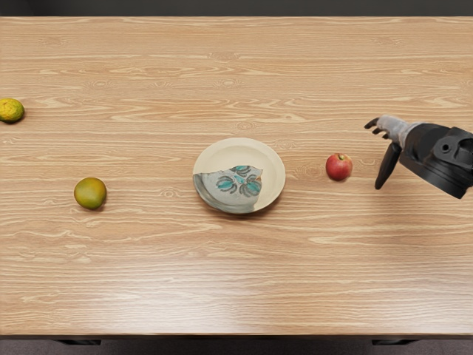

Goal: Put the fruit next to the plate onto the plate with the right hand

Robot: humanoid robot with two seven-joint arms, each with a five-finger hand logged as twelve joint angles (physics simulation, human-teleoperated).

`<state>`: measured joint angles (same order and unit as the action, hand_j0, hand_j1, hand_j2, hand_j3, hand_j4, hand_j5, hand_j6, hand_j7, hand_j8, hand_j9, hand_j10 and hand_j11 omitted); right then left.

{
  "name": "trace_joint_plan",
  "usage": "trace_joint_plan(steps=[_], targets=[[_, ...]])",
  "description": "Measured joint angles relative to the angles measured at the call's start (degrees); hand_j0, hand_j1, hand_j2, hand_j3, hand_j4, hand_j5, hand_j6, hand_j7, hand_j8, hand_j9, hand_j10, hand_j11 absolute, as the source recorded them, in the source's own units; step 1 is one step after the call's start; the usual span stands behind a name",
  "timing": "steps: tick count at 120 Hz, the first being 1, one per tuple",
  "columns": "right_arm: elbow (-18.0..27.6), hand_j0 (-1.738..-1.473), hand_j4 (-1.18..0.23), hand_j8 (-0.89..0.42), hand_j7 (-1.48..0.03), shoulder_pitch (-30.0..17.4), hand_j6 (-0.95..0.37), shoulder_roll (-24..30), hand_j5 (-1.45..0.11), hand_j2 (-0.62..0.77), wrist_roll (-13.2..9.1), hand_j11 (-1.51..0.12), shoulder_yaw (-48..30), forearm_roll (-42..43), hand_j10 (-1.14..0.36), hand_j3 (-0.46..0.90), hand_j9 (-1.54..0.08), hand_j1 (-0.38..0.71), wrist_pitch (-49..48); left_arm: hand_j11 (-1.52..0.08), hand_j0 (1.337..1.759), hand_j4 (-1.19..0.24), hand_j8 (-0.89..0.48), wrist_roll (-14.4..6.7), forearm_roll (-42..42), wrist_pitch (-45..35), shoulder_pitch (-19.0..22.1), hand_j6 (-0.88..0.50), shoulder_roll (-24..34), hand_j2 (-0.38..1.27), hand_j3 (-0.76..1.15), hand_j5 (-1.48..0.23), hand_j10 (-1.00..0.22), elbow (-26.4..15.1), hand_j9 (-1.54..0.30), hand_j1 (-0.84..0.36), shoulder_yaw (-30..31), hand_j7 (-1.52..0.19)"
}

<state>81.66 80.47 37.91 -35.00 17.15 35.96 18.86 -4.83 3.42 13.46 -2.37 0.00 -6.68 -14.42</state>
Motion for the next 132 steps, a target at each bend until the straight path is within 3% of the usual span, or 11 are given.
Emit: trace_joint_plan(steps=[40, 74, 132], targets=[[0.9, -1.658, -0.19, -0.19, -0.25, 0.5, -0.19, -4.8, -0.25, -0.04, 0.0, -0.25, 0.5, -0.3, -0.19, 0.0, -0.25, -0.12, 2.8, 0.0, 1.658, 0.0, 0.0, 0.0, 0.0, 0.0, 0.1, 0.0, 0.0, 0.0, 0.0, 0.0, 0.0, 0.0, 0.0, 0.35, 0.0, 0.0], [0.7, -1.658, -0.27, -0.27, -0.35, 0.9, -0.27, -6.9, -0.35, -0.05, 0.0, -0.35, 4.2, 0.0, -0.27, 0.0, -0.35, -0.03, 6.9, 0.0, 1.658, 0.0, 0.0, 0.0, 0.0, 0.0, 0.1, 0.0, 0.0, 0.0, 0.0, 0.0, 0.0, 0.0, 0.0, 0.35, 0.0, 0.0], [0.1, -1.658, -0.27, -0.28, -0.36, 1.0, -0.28, -9.2, -0.36, -0.05, 0.0, -0.36, 8.1, 1.0, -0.27, 0.0, -0.36, -0.02, 13.9, 0.0, 1.658, 0.0, 0.0, 0.0, 0.0, 0.0, 0.1, 0.0, 0.0, 0.0, 0.0, 0.0, 0.0, 0.0, 0.0, 0.35, 0.0, 0.0]])
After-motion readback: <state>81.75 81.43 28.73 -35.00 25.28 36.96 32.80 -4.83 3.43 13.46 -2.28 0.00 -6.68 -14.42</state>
